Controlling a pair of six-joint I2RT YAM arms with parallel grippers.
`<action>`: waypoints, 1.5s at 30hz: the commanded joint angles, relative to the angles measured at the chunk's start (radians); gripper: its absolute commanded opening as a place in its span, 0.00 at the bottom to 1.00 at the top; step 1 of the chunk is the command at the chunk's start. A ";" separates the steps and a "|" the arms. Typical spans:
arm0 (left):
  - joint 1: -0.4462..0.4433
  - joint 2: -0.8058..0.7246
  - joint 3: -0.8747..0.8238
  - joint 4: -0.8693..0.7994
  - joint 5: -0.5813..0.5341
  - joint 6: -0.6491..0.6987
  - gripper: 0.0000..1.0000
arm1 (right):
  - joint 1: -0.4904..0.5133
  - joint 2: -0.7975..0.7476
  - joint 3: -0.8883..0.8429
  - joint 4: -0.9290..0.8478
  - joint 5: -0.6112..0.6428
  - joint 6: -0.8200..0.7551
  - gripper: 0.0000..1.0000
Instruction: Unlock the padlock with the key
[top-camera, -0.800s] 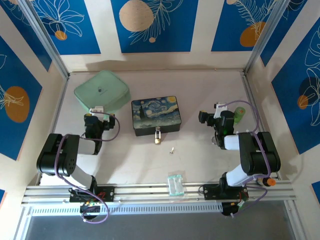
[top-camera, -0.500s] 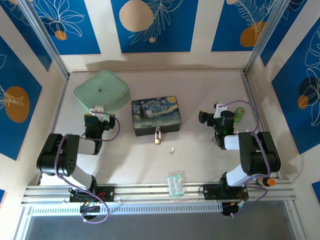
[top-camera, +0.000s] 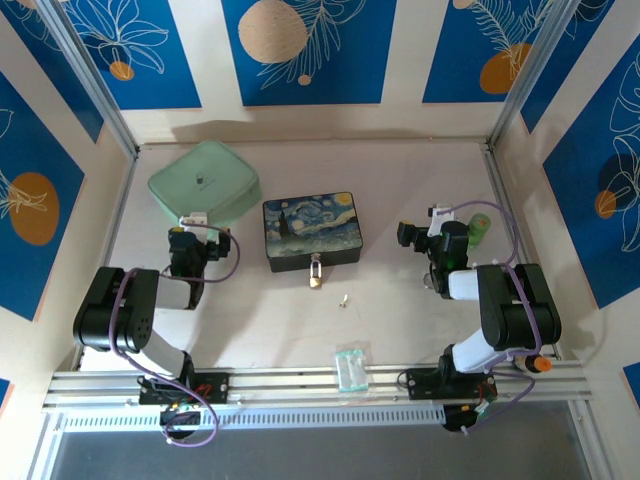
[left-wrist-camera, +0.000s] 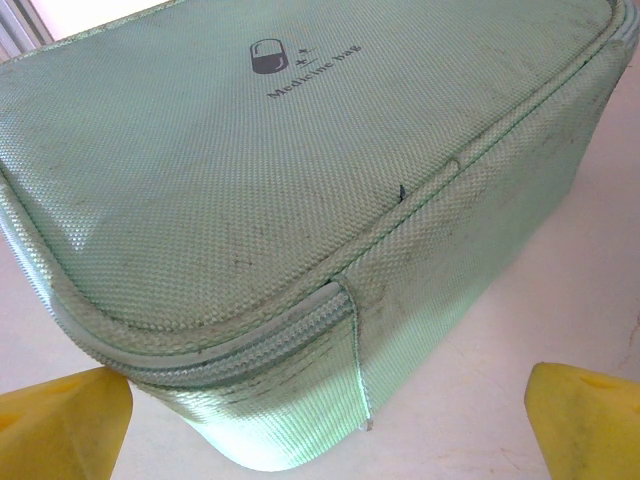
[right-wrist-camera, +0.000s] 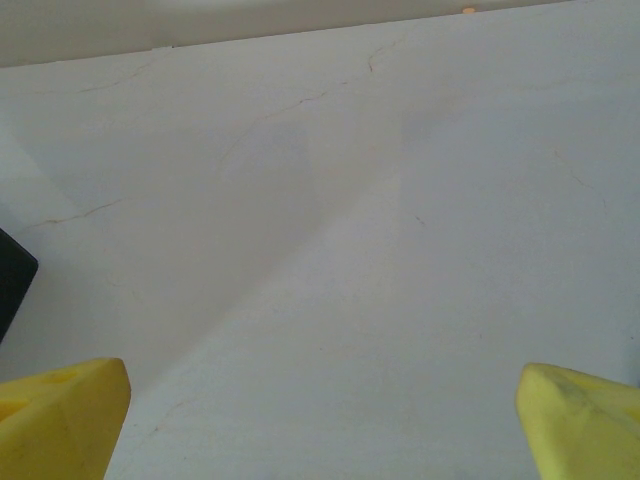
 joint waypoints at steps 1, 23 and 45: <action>-0.003 0.004 0.016 0.012 0.032 0.011 1.00 | -0.004 -0.007 0.015 0.015 -0.016 -0.019 0.99; -0.009 -0.245 0.011 -0.179 -0.013 0.006 1.00 | -0.014 -0.234 0.072 -0.269 -0.011 0.016 0.99; -0.010 -0.724 -0.164 -0.320 0.229 -1.093 1.00 | -0.070 -0.527 0.299 -1.059 -0.415 0.583 0.88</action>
